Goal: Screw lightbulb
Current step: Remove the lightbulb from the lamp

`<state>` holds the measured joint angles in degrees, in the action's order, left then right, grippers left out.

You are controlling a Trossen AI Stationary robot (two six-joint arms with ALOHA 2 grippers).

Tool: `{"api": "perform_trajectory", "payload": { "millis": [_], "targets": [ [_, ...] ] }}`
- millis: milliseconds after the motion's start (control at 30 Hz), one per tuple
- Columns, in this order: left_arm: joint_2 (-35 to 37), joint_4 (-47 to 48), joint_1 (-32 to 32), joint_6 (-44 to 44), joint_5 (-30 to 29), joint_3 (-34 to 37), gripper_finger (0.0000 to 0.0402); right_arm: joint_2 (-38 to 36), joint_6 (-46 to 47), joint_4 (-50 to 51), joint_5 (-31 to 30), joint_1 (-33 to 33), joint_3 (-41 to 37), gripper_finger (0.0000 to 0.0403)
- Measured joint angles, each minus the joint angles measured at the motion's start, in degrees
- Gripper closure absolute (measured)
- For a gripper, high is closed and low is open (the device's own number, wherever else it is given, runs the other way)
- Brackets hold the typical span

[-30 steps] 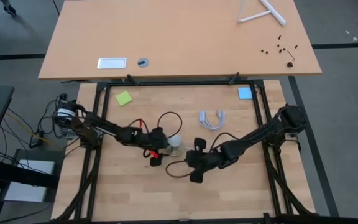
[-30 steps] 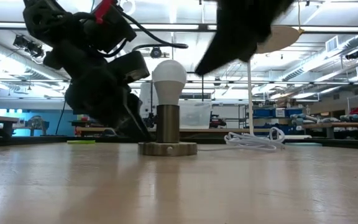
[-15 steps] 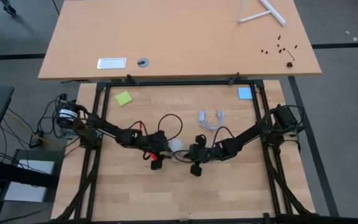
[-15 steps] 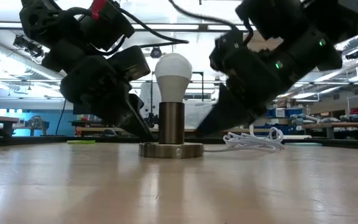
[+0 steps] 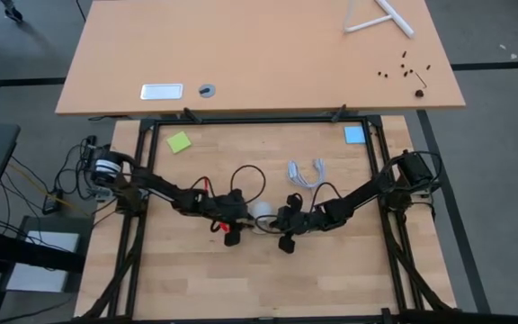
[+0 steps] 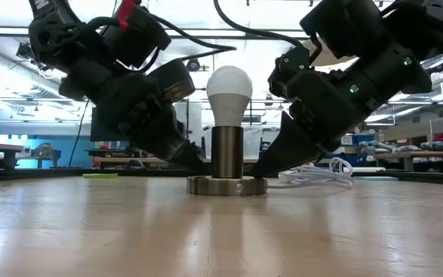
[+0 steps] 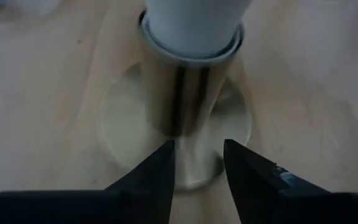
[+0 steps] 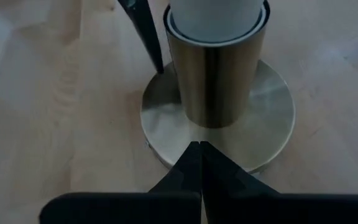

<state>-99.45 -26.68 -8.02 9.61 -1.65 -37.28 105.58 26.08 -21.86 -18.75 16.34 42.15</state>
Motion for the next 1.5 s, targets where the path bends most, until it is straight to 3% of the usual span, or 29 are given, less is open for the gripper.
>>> {"api": "perform_trajectory", "payload": {
  "millis": [300, 767, 1000, 1200, 1500],
  "targets": [
    [7.96, 10.87, -0.40, 2.66, 0.08, -0.02, 0.0259, -2.86, -2.00, 3.31, 0.07, 0.47, -0.35, 0.0396],
    [22.64, 19.96, -3.59, 1.59, -0.68, -0.09, 0.0259, -19.04, -6.45, 14.94, -2.09, 4.67, -0.35, 0.0396],
    [23.34, 6.78, -6.78, 0.03, -2.29, -0.07, 0.0259, -27.44, -9.69, 20.56, -2.66, 7.26, -0.35, 0.0395],
    [23.16, -2.48, -8.84, -0.38, -3.77, 1.01, 0.0259, -30.13, -13.73, 20.31, -2.68, 7.53, -2.32, 0.0394],
    [23.16, -24.56, -10.50, 1.38, -10.75, 12.78, 0.0260, -30.75, -20.13, 8.99, -2.31, 6.71, -8.57, 0.0394]
  ]
}}
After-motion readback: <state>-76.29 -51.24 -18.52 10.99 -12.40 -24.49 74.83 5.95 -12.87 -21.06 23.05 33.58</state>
